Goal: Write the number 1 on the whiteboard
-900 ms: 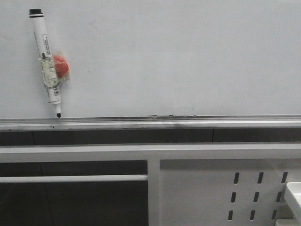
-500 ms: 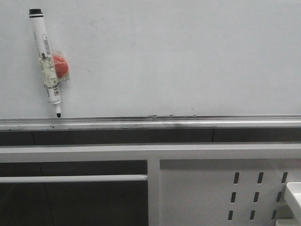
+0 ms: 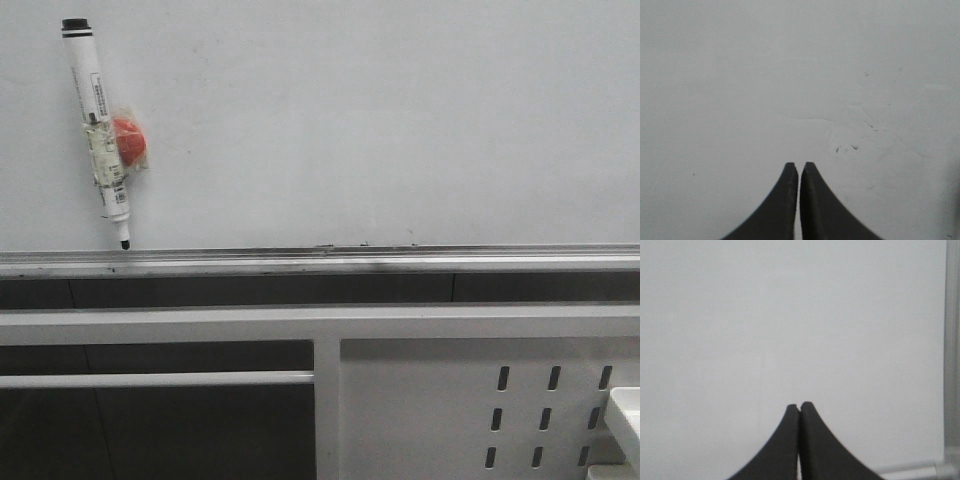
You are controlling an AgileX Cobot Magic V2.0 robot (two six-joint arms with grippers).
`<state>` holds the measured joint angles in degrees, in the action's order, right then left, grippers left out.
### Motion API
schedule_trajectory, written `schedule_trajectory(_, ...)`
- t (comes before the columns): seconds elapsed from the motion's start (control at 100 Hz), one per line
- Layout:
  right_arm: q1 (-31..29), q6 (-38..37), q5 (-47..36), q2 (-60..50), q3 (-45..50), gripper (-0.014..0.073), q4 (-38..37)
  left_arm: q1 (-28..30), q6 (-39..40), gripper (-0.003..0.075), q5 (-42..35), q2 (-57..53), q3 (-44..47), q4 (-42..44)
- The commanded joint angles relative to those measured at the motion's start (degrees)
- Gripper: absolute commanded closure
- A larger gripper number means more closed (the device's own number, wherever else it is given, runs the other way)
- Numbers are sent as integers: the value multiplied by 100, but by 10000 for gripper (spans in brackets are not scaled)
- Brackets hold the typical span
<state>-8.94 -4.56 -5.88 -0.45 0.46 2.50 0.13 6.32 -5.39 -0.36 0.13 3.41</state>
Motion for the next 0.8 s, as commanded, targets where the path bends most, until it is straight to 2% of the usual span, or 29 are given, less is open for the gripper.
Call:
schedule_trajectory(0.0,-31,-30,-1539,-131,74,652,59,-30,53,740,-519,-118,195,-39)
schedule_trajectory(0.08,-31,-30,-1901,-131,74,652,48,-30,106,740,-535,-118,195,-81)
schedule_trajectory(0.13,-31,-30,-1790,-131,17,652,49,-30,211,740,-387,-107,145,-341)
schedule_trajectory(0.18,-31,-30,-1024,-131,-198,652,49,-30,211,740,-32,-39,6,-705)
schedule_trajectory(0.29,-31,-30,1589,57,-1190,652,68,-19,143,740,835,280,-732,-632)
schedule_trajectory(0.39,-31,-30,2588,545,-2030,652,80,-19,143,740,1302,825,-1499,-495)
schedule_trajectory(0.48,-31,-30,2596,1079,-2518,652,80,-19,143,740,851,1342,-1944,-495)
schedule_trajectory(0.64,-31,-30,1530,1642,-2704,652,80,-19,153,740,-657,1872,-2174,-535)
schedule_trajectory(0.71,-31,-30,1368,1750,-2704,652,80,-31,153,740,-777,1943,-2174,-523)
schedule_trajectory(0.79,-31,-30,1595,1857,-2704,652,80,-31,153,739,-623,2033,-2174,-471)
